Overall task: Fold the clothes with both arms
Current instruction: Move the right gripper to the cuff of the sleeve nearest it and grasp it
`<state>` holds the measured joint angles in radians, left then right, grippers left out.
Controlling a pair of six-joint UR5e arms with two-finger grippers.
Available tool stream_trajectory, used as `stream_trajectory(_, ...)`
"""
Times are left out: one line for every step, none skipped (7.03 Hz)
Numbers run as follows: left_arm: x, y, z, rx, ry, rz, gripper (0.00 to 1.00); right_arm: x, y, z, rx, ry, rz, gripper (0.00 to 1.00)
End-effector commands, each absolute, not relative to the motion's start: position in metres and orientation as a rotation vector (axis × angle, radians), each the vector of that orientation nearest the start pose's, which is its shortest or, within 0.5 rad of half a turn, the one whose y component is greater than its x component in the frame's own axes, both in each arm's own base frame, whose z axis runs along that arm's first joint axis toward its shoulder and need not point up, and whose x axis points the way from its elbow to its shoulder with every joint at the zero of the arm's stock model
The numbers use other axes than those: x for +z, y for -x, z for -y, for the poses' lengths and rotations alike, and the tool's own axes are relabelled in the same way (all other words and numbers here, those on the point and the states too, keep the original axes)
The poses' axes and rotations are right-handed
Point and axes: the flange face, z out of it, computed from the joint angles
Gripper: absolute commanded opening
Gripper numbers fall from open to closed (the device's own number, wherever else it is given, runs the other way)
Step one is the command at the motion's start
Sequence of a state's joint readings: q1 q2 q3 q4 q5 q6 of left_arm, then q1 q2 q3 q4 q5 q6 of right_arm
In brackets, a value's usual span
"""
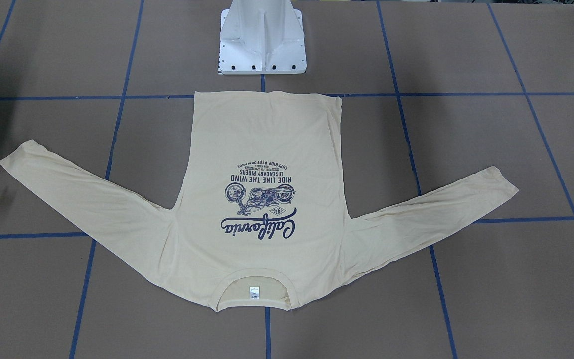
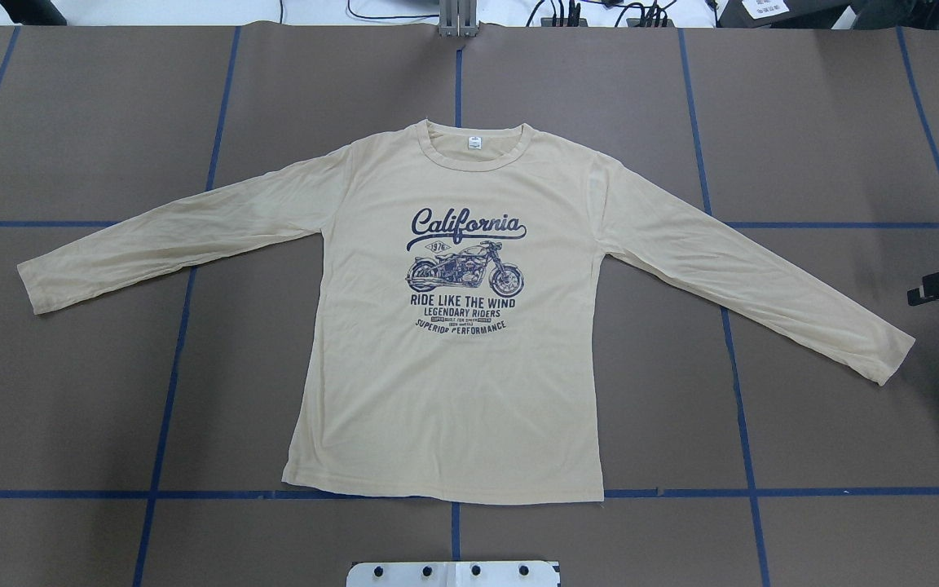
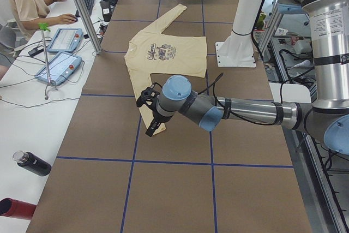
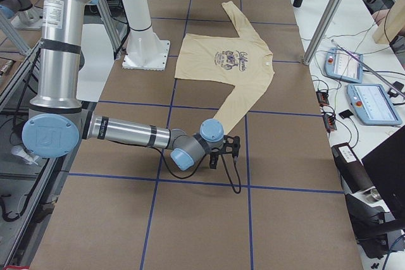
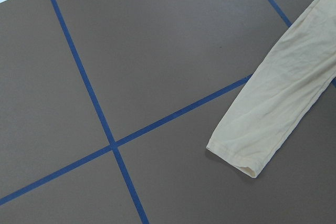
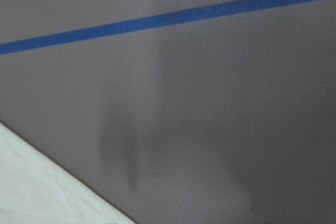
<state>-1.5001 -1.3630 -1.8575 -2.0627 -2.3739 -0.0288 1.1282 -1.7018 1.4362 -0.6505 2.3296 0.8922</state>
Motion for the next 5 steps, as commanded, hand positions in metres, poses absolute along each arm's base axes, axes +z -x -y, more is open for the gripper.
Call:
stream_trajectory(0.553, 0.031, 0.429, 0.230, -0.481, -0.813, 0.99, 0.687, 0.147, 0.424, 0.205, -0.019, 0.964, 0.89)
stream_trajectory(0.552, 0.031, 0.429, 0.218, -0.477, -0.819, 0.99, 0.693, 0.142, 0.415, 0.211, -0.008, 0.959, 0.88)
stream_trajectory(0.552, 0.031, 0.429, 0.213, -0.475, -0.821, 0.99, 0.696, 0.137, 0.404, 0.214, 0.004, 0.956, 0.89)
stream_trajectory(0.552, 0.031, 0.429, 0.215, -0.477, -0.820, 0.99, 0.697, 0.136, 0.400, 0.213, 0.018, 0.961, 0.89)
stream_trajectory(0.551, 0.031, 0.429, 0.217, -0.479, -0.820, 0.99, 0.696, 0.137, 0.399, 0.218, 0.039, 0.974, 0.89)
